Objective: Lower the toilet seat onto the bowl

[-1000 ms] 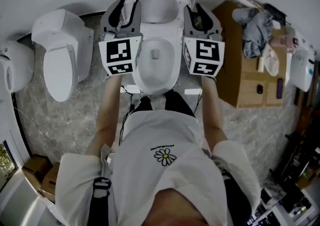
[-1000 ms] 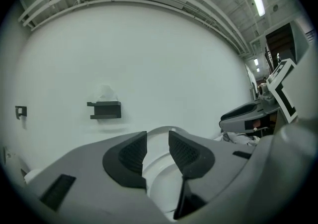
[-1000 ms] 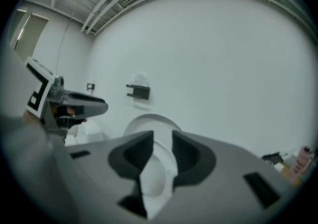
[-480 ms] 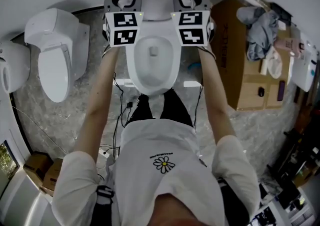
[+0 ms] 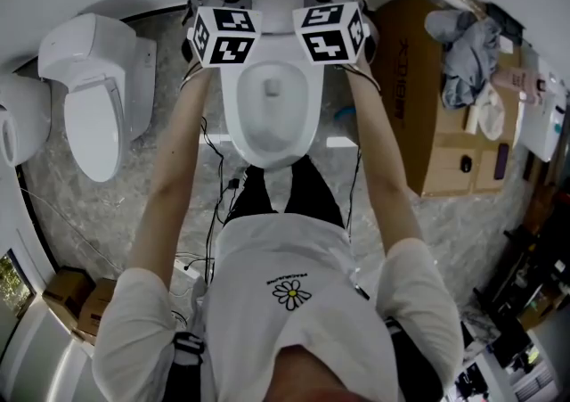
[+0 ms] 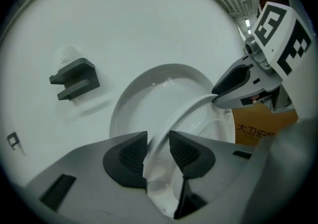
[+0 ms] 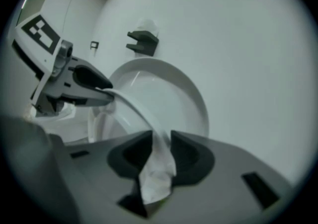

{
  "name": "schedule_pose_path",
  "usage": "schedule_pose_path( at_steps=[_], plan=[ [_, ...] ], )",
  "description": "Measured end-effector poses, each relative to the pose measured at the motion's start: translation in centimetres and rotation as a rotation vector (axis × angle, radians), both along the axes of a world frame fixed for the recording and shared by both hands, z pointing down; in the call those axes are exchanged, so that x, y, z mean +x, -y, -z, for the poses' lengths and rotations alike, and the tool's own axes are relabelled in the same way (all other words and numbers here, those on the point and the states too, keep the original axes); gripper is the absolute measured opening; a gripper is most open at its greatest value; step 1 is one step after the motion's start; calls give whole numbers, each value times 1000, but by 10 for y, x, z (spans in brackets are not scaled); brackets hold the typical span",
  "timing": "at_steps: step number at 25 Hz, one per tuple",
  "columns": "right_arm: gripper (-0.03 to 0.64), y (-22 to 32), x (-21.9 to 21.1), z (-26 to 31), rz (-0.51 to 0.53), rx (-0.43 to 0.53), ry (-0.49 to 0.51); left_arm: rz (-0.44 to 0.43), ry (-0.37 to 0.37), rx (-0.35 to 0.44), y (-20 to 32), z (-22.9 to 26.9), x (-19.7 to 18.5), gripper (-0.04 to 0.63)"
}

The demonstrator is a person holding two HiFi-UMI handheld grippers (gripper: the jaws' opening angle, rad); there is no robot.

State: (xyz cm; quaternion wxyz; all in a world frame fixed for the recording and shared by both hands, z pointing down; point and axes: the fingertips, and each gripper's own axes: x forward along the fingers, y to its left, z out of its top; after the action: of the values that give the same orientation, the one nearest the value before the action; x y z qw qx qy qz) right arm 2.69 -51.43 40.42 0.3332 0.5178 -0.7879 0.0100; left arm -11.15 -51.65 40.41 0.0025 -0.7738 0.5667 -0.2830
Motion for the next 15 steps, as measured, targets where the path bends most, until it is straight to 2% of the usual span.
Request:
schedule_pose_path(
  at_steps=[3, 8, 12, 15],
  plan=[
    [110, 3, 2, -1, -16, 17, -14, -14, 24, 3, 1, -2, 0, 146],
    [91, 4, 3, -2, -15, 67, -84, 3, 4, 28, 2, -1, -1, 143],
    [91, 4, 4, -1, -40, 78, -60, 6, -39, 15, 3, 0, -2, 137],
    [85, 5, 5, 0, -51, 110, -98, 8, -72, -3, 3, 0, -3, 137]
  ],
)
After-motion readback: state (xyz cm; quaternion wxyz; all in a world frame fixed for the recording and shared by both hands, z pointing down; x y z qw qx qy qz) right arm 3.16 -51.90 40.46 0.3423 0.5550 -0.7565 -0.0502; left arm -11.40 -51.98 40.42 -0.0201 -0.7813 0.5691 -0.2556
